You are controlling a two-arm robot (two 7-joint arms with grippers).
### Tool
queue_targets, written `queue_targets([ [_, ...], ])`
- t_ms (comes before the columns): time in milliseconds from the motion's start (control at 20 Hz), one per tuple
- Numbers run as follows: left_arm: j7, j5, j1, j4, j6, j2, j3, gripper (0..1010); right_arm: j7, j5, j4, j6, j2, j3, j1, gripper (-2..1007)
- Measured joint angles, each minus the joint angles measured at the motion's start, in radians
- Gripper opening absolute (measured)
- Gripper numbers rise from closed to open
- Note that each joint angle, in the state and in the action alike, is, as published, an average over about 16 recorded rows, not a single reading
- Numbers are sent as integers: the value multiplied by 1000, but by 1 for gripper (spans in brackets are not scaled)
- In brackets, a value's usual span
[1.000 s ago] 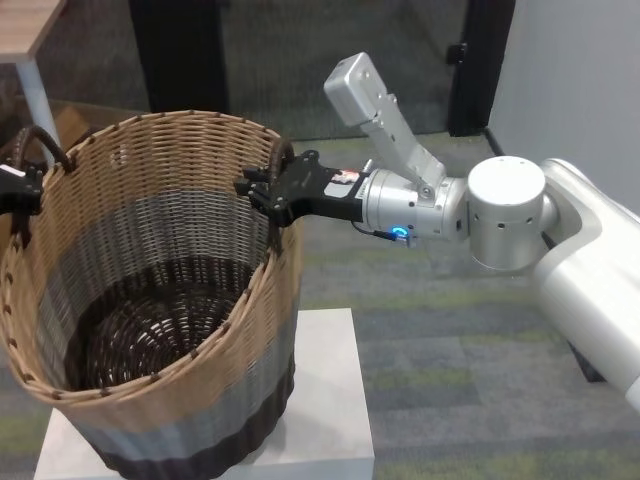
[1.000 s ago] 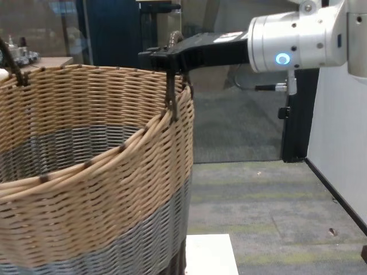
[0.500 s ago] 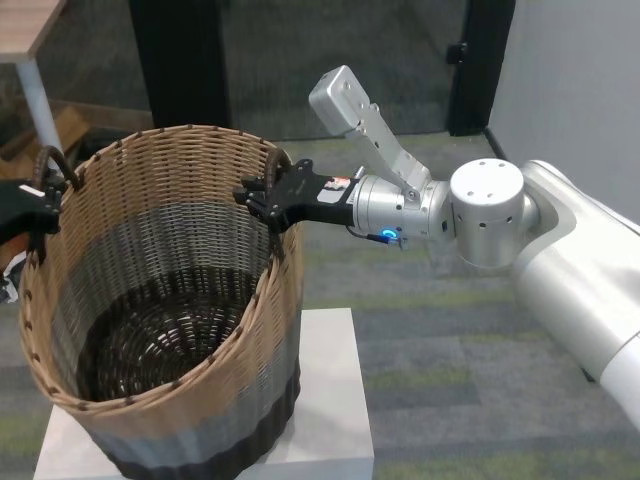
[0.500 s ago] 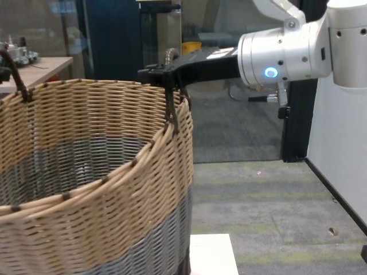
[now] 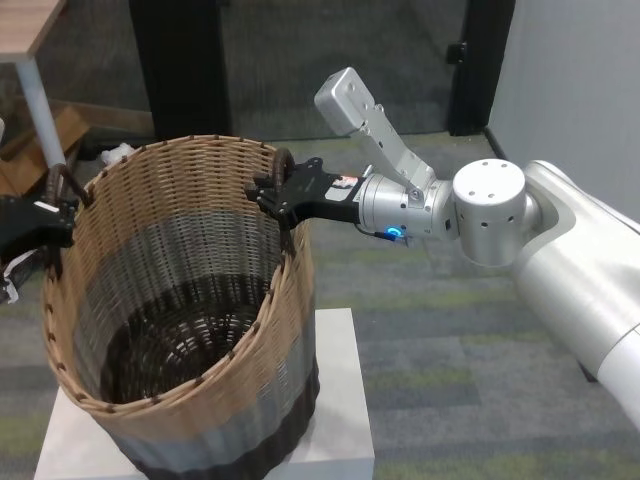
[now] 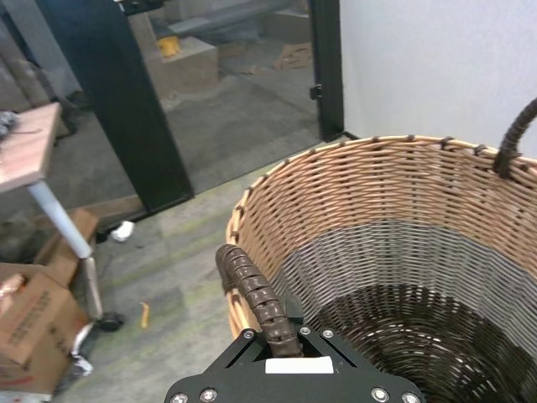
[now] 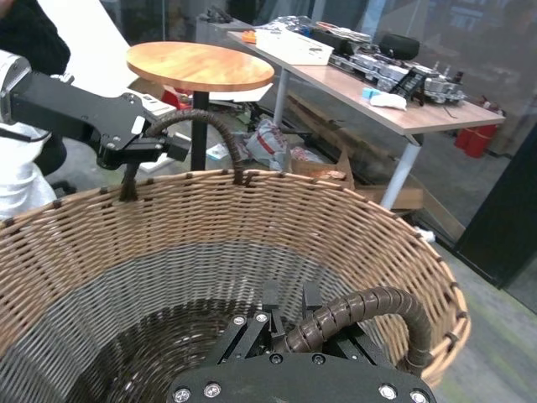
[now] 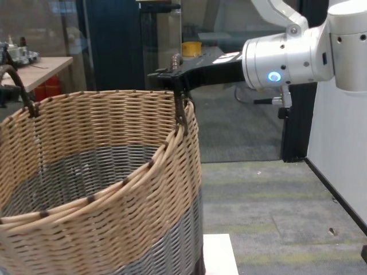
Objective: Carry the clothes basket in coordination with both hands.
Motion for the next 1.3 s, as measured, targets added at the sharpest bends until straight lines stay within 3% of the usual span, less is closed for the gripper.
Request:
queue_targets([
  [750,-23,9,-41,82,-30,-9,43,1,-4,-34,26,-3,-9,26,-7,171],
  [1300,-20,25,-49,99,-7,-7,52,1,17,-47,61,-8,-24,32,4,171],
])
